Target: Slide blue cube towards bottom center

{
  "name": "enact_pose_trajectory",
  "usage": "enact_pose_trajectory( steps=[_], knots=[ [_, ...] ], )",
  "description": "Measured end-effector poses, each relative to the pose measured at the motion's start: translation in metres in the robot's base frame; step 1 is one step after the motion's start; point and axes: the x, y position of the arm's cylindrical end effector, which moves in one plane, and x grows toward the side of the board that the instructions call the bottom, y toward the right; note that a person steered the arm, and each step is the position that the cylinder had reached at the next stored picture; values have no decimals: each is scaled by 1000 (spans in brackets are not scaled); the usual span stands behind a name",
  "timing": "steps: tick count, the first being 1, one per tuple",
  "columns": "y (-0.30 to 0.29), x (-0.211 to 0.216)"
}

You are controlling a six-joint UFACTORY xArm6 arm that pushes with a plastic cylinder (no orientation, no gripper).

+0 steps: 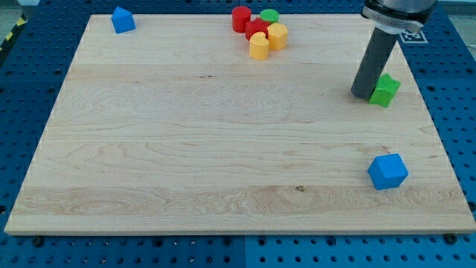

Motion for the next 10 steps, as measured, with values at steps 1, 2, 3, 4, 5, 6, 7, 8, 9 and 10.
enact_pose_trajectory(
  steps=[1, 2, 3, 4, 5, 6, 7, 8, 9, 10],
  knots=[
    [-1, 0],
    [-39, -2],
    [-86, 3],
    [-97, 22],
    [-97, 22],
    [-97, 22],
    [-97, 37],
    [-97, 69],
    [-97, 115],
    [-97, 164]
  ],
)
